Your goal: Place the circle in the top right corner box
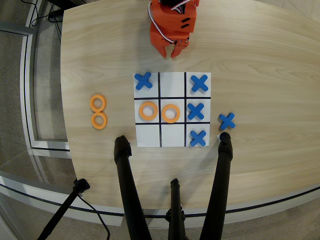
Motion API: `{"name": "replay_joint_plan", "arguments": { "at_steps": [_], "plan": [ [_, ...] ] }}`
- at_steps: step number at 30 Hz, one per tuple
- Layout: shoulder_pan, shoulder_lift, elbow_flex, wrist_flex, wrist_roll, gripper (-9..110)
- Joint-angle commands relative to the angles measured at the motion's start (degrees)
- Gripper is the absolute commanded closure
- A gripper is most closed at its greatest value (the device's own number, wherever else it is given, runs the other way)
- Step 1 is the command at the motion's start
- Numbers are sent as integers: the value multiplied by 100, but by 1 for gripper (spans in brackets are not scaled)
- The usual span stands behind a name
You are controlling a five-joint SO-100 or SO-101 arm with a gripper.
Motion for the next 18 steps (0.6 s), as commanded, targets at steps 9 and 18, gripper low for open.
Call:
{"name": "replay_joint_plan", "arguments": {
  "at_steps": [9, 18],
  "plan": [
    [1248, -4166, -3059, -1459, -97, 80],
    [2338, -6592, -5071, -1995, -457, 79]
  ]
}}
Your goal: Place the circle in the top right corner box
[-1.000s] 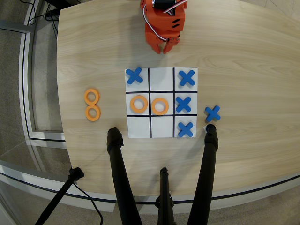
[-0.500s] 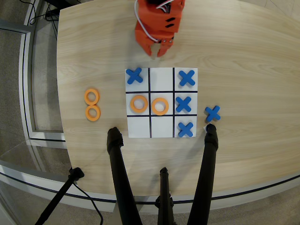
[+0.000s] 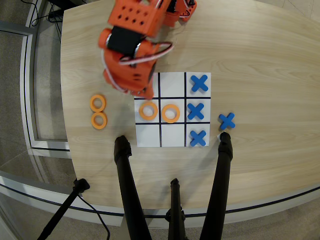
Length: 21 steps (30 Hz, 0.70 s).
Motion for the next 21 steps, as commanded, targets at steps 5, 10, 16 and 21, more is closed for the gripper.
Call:
{"name": "replay_joint_plan", "arguments": {
  "at_steps": [5, 10, 16, 21],
  "plan": [
    [633, -1310, -1081, -677, -185, 79],
    [773, -1951, -1503, -765, -255, 79],
    [923, -2602, -2092, -765, -422, 79],
    [1046, -3041, -2566, -765, -545, 79]
  ]
}}
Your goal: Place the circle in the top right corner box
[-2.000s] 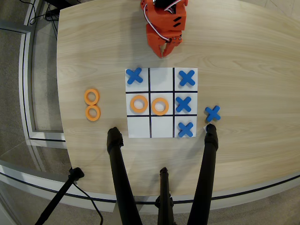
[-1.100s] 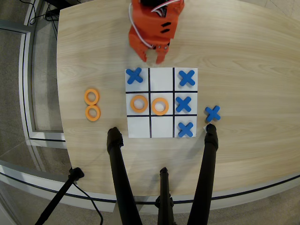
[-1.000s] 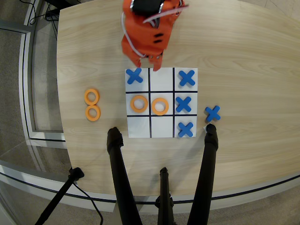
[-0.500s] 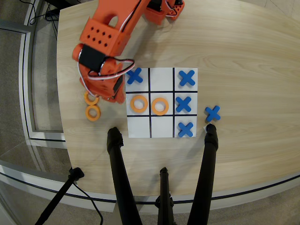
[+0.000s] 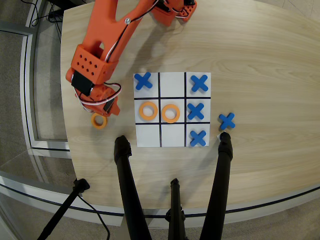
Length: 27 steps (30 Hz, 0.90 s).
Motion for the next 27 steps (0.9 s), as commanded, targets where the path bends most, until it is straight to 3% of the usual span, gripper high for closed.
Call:
{"name": "replay_joint_plan", "arguments": {
  "at_steps": [1, 27],
  "plan": [
    [149, -141, -448, -44, -70, 79],
    [360, -1397, -1081, -44, -229, 79]
  ]
}}
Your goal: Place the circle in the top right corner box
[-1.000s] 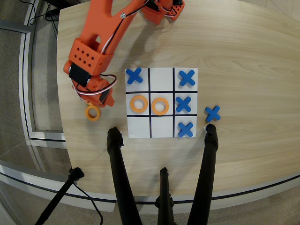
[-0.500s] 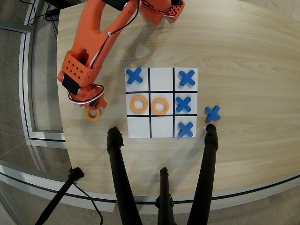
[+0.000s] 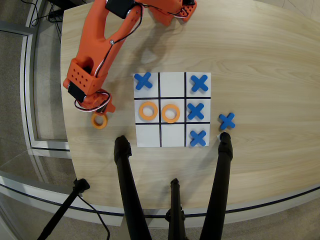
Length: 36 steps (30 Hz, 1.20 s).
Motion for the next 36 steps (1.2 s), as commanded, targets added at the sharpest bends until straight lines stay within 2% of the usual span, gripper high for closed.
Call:
{"name": "replay_joint_plan", "arguments": {
  "at_steps": [1, 19, 28, 32, 34, 36],
  "plan": [
    [-9, -9, -211, -44, -26, 79],
    [193, -44, 193, 176, -79, 79],
    [703, 308, 378, 1441, -316, 79],
    [800, 299, 439, 1512, -316, 79],
    [809, 264, 501, 1477, -272, 82],
    [809, 246, 562, 1424, -193, 92]
  ]
}}
